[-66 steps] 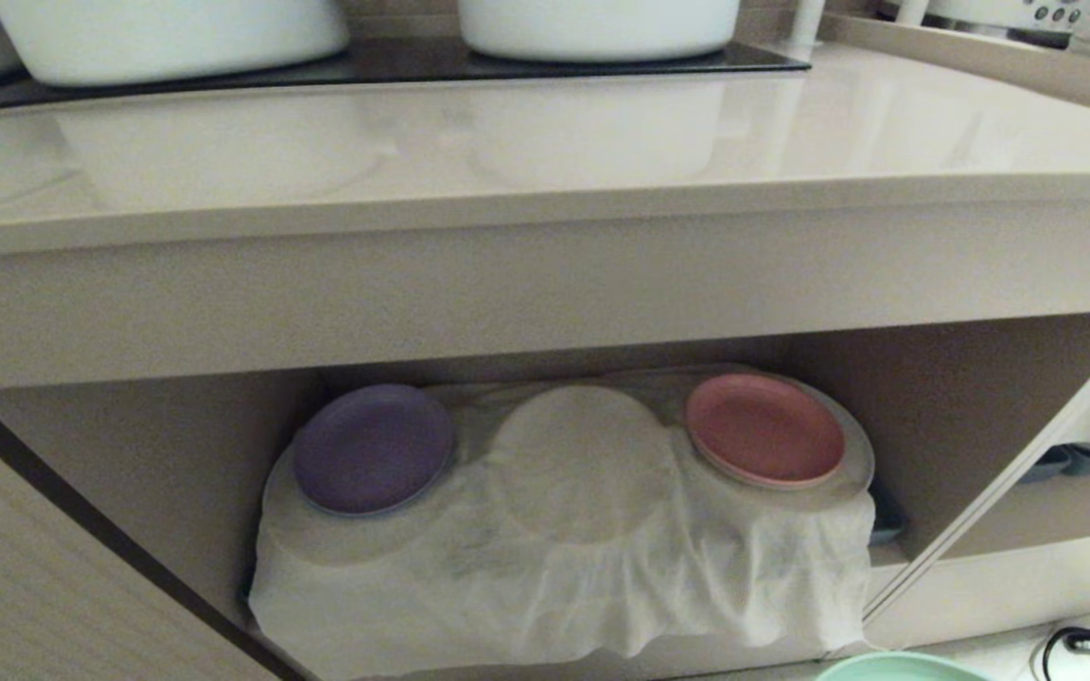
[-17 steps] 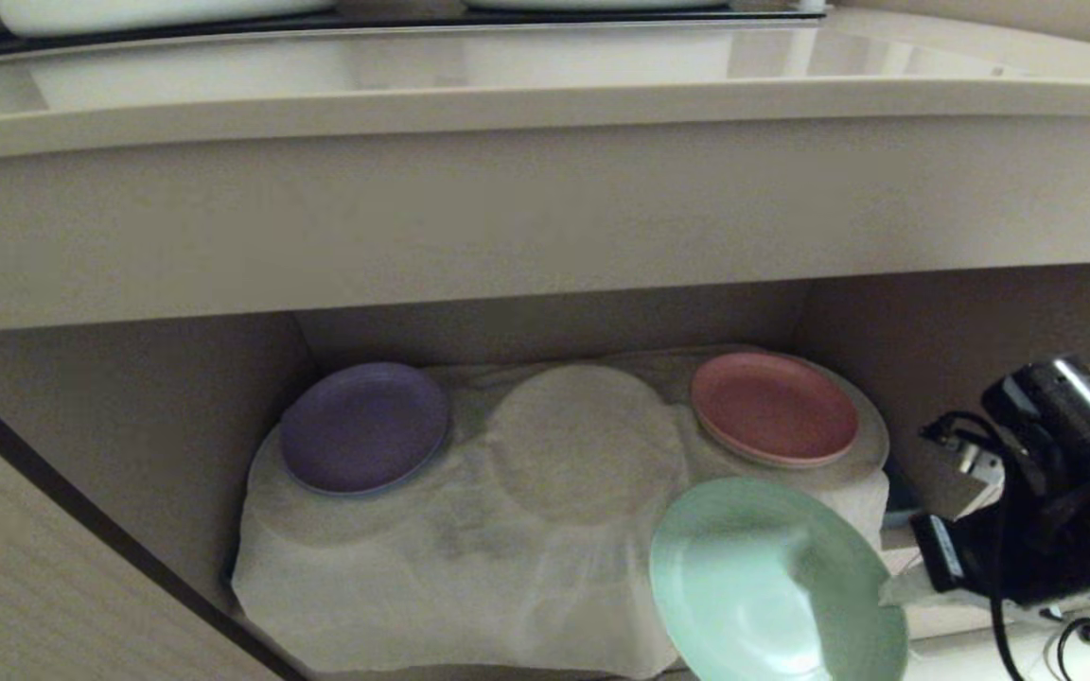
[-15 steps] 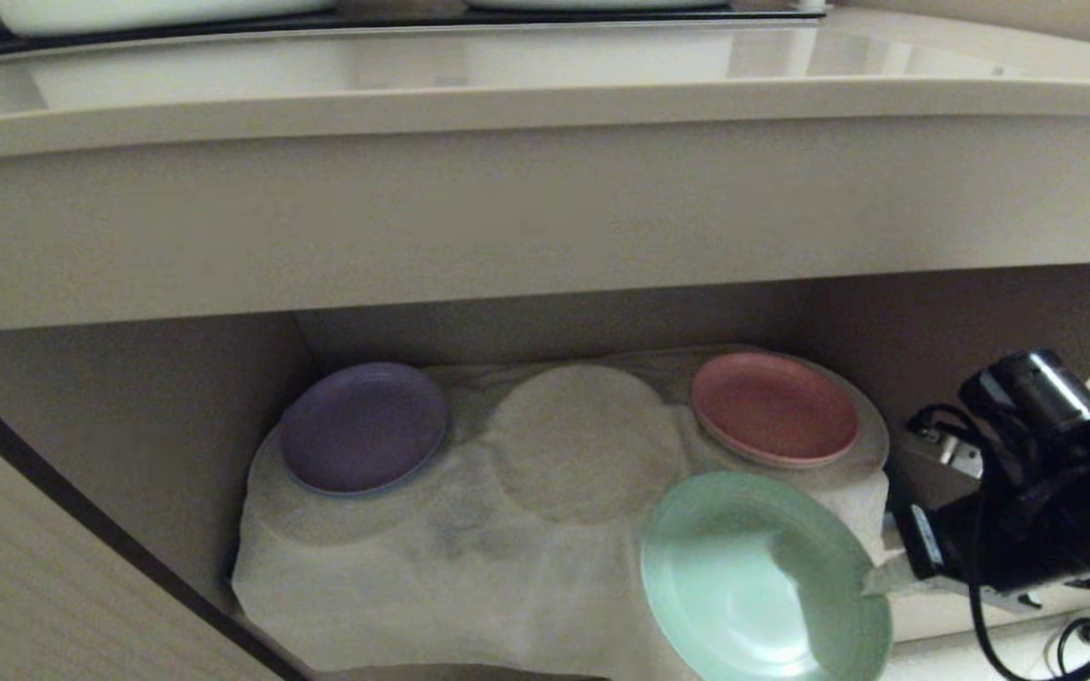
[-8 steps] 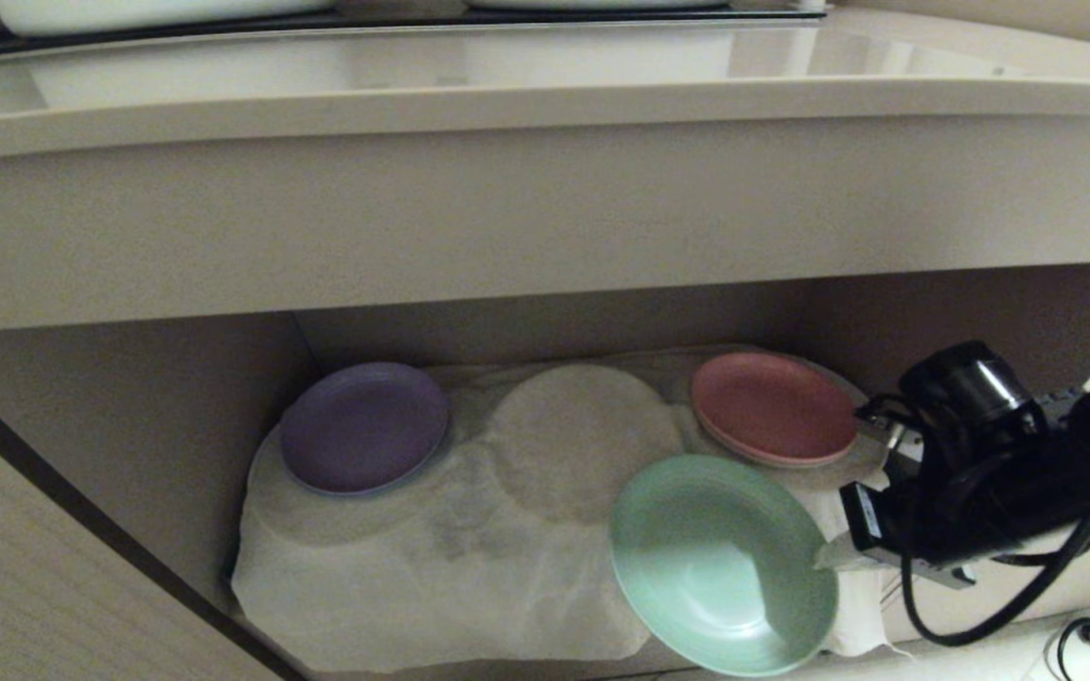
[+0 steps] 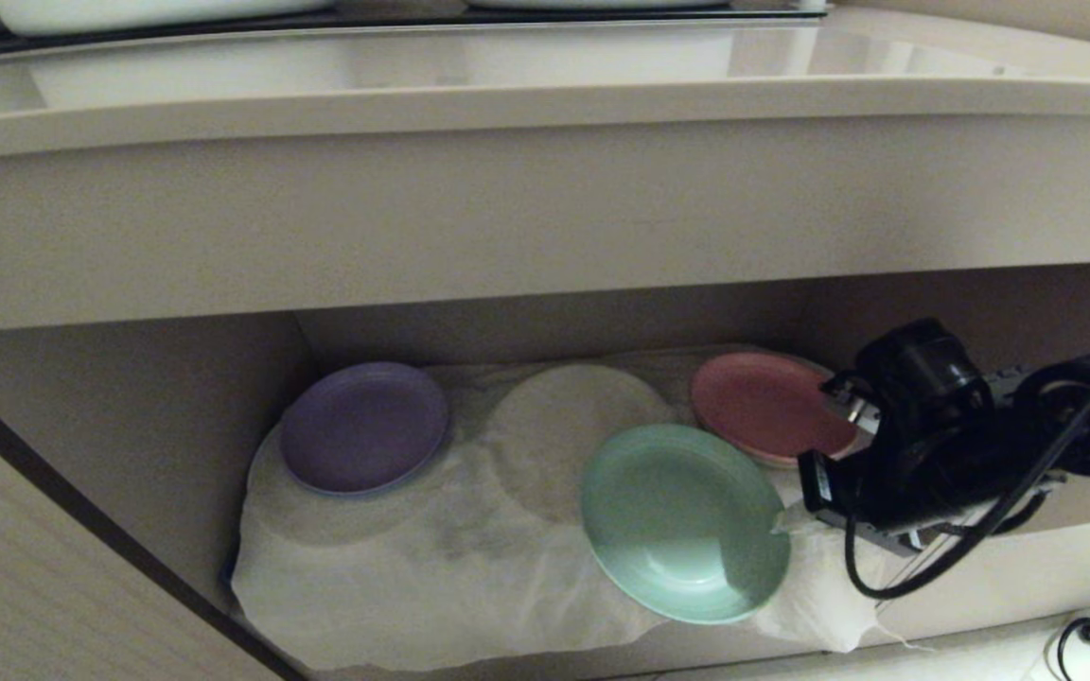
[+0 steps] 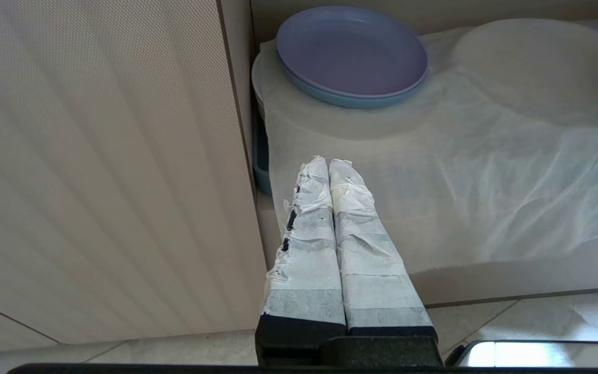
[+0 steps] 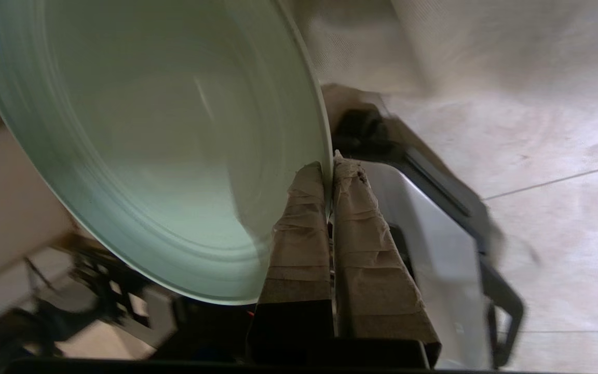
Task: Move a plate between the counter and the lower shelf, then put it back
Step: Put the plate in the cupboard
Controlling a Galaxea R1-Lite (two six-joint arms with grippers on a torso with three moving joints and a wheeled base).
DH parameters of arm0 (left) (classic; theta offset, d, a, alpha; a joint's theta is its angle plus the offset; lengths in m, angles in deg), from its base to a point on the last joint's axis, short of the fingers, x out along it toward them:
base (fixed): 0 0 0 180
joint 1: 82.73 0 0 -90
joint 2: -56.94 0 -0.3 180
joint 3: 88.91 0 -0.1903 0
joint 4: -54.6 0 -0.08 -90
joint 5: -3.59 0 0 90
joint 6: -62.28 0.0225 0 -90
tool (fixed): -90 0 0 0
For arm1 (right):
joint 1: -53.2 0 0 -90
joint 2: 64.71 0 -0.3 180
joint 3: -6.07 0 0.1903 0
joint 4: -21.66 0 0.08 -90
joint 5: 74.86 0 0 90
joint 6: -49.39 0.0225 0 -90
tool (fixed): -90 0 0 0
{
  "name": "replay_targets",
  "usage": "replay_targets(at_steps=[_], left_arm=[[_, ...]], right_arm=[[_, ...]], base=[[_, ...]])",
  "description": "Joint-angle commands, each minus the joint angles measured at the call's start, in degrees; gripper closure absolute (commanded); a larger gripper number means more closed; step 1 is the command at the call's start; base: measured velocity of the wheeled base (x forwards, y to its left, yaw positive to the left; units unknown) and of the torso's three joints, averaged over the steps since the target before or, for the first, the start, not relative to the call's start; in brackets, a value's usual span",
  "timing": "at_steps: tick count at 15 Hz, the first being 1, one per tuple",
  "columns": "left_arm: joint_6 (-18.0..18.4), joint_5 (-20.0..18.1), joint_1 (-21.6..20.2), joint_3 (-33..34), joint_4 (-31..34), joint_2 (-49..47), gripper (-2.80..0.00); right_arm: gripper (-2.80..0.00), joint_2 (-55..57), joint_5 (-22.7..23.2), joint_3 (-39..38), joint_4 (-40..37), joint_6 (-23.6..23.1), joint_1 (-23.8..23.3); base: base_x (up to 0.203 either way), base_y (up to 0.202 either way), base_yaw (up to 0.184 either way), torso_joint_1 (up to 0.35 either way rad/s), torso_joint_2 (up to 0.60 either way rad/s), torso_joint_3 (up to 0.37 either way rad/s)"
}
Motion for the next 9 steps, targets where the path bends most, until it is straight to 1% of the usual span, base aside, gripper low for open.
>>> replay_targets(at_steps=[1, 4, 6, 8, 9], left_arm=[[-0.02, -0.02, 0.0, 0.01, 0.02, 0.02, 0.0], [0.04, -0.02, 0.0, 0.01, 0.02, 0.02, 0.0], [0.04, -0.02, 0.0, 0.01, 0.02, 0.02, 0.0], [0.05, -0.02, 0.0, 0.01, 0.02, 0.02, 0.0], [-0.02, -0.02, 0.0, 0.01, 0.02, 0.02, 0.0]], right_arm=[[0.0, 1.19, 0.13, 1.54, -0.08, 2.04, 0.6], [0.0, 2.16, -0.01, 2.08, 0.07, 3.87, 1.95], [0.0, 2.45, -0.21, 2.67, 0.21, 6.51, 3.16], [0.0, 2.85, -0.37, 4.51, 0.08, 10.16, 4.32], [0.0, 3.39, -0.55, 5.21, 0.07, 11.05, 4.84]], base=[[0.0, 0.0, 0.0, 0.0, 0.0, 0.0], [0.0, 0.0, 0.0, 0.0, 0.0, 0.0], [0.0, 0.0, 0.0, 0.0, 0.0, 0.0], [0.0, 0.0, 0.0, 0.0, 0.0, 0.0], [0.0, 0.0, 0.0, 0.0, 0.0, 0.0]])
